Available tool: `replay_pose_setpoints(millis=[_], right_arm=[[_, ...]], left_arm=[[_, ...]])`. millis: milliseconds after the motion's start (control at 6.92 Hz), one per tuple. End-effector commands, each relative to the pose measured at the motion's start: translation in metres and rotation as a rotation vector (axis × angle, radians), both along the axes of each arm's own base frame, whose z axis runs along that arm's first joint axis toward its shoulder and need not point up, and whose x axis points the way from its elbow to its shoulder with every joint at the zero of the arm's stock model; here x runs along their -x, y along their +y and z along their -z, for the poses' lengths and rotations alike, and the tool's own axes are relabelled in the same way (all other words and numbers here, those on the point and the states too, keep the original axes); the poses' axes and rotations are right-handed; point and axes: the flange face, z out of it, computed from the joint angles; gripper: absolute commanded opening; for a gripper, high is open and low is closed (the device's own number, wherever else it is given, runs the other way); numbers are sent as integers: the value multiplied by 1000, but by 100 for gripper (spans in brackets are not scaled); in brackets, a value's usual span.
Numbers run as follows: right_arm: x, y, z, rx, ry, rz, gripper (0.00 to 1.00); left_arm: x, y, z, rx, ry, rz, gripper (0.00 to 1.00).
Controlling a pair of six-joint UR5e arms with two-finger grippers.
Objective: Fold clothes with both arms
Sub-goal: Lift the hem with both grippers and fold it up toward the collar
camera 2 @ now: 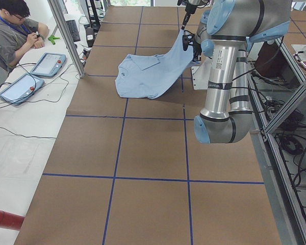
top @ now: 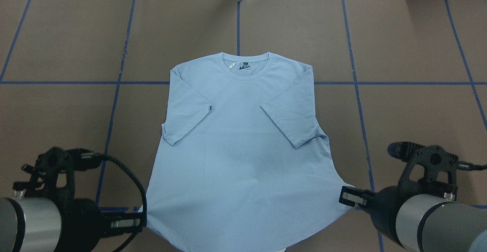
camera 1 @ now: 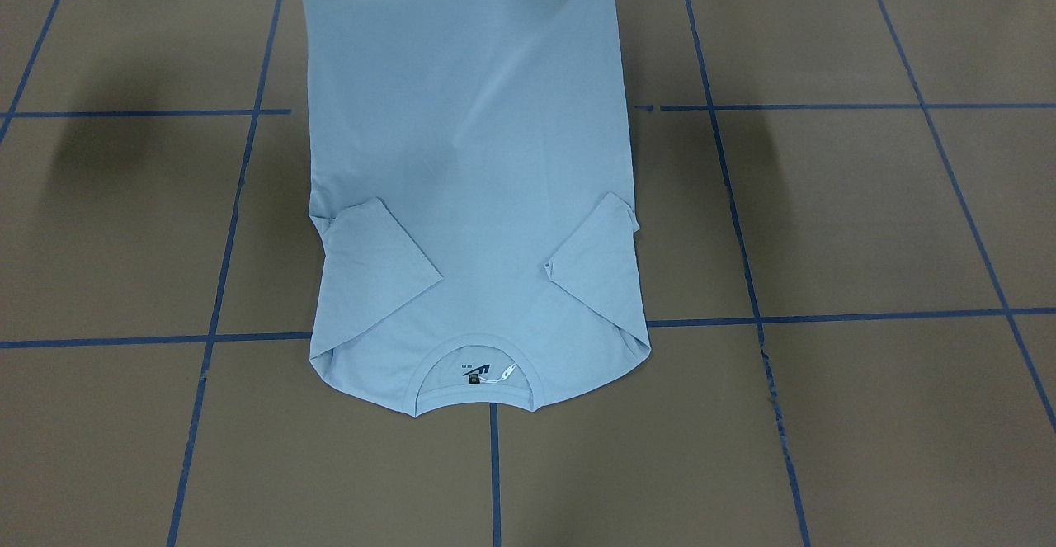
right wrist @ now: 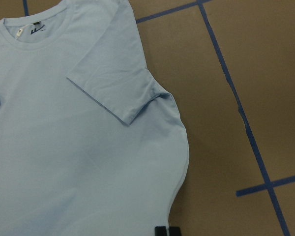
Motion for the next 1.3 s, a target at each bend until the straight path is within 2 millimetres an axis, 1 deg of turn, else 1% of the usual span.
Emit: replay_pose_setpoints(millis=[0, 145, 289, 434, 578, 723, 867, 1012, 1156], right_arm=[[-16, -52, 16, -43, 14, 1, 0], [-17, -90, 17, -46, 50, -23, 0], [-7, -132, 14, -54, 107, -41, 0], [25, -178, 9, -61, 157, -61, 0], [57, -225, -12, -65, 154, -100, 0], [82, -277, -46, -96, 167, -114, 0], [97, -317, -81, -108, 184, -126, 0], [118, -344, -104, -112, 190, -131, 0], [151, -372, -118, -99, 212, -128, 0]], left_arm=[[0, -82, 6, -148, -88, 48, 0], [2, -138, -1, -193, -151, 78, 0], [-13, -193, -16, -220, -203, 111, 0], [-31, -245, -44, -235, -226, 149, 0], [-57, -281, -75, -228, -245, 167, 0], [-78, -311, -95, -227, -252, 180, 0], [-101, -335, -107, -224, -266, 181, 0], [-125, -363, -123, -223, -308, 207, 0], [-149, -387, -146, -229, -326, 223, 0]])
